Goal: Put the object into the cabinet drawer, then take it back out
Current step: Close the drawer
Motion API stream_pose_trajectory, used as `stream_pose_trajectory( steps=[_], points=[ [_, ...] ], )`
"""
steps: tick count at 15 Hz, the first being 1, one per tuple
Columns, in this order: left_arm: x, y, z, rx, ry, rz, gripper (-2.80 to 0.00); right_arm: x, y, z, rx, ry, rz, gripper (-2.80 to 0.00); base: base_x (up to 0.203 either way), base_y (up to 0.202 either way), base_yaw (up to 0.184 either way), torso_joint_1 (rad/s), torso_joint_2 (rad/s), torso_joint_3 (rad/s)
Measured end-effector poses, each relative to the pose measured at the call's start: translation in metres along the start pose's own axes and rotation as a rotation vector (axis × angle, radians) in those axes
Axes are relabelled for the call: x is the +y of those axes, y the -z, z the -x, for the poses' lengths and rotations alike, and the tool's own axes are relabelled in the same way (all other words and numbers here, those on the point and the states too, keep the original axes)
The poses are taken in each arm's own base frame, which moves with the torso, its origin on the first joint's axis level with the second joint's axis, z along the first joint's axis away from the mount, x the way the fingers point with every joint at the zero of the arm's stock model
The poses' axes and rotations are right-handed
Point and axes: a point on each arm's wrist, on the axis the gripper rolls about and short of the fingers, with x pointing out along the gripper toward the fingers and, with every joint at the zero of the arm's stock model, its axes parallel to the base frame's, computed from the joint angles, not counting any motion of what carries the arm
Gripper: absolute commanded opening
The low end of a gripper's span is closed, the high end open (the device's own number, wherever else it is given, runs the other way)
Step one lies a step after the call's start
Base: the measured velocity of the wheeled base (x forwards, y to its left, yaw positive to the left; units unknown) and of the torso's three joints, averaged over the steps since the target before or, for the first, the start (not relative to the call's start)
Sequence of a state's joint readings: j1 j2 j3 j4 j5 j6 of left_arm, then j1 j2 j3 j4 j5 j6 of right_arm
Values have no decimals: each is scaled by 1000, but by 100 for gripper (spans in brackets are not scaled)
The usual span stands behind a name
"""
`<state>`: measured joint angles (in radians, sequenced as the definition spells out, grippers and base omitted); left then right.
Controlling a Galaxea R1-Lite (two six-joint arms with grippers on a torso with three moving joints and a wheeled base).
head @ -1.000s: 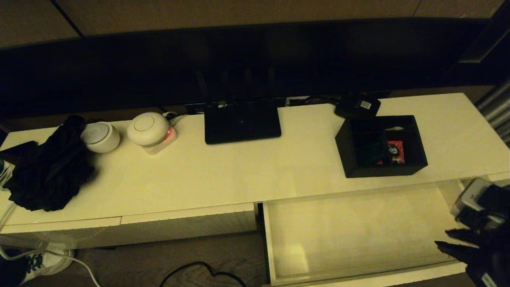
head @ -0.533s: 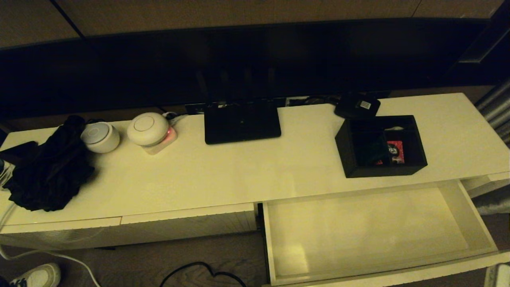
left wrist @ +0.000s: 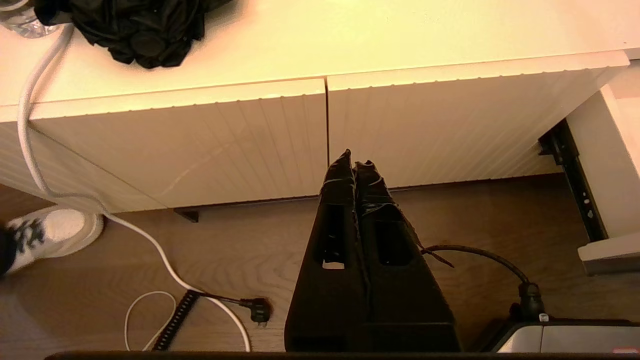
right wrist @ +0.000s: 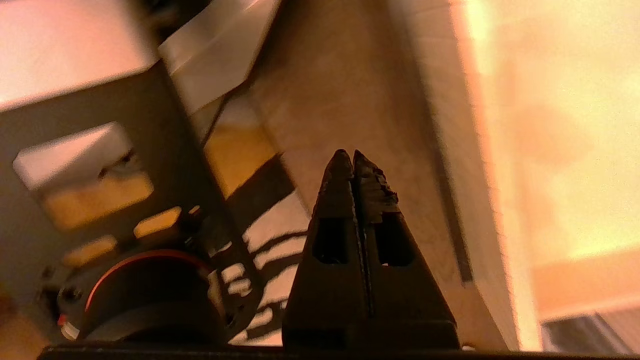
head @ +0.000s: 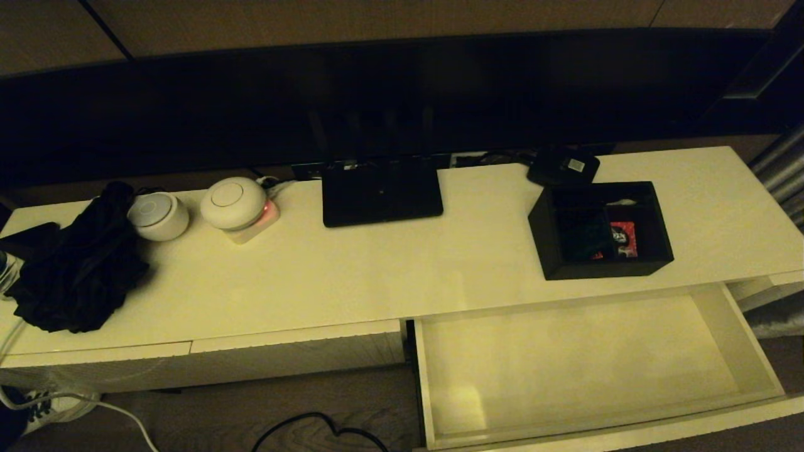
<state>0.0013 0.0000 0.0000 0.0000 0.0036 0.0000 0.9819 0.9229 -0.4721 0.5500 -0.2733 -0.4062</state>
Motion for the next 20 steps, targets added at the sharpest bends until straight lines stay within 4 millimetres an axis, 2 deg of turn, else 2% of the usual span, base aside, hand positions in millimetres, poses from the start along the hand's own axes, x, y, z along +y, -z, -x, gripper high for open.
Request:
stream_pose_trajectory(
  steps=[7,13,17,20],
  points=[
    [0,0,0,0,0,0,-280,15,-1,-26,140,-142,125,-280,0,0,0,0,0,0],
    [0,0,0,0,-1,0,-280,16,-32,-57,136,-176,140,-280,0,0,0,0,0,0],
    [0,0,0,0,0,0,-280,16,-50,-76,82,-138,121,-280,0,0,0,0,0,0],
    [0,0,0,0,0,0,-280,15,-56,-85,70,-72,128,-280,0,0,0,0,0,0]
  ],
)
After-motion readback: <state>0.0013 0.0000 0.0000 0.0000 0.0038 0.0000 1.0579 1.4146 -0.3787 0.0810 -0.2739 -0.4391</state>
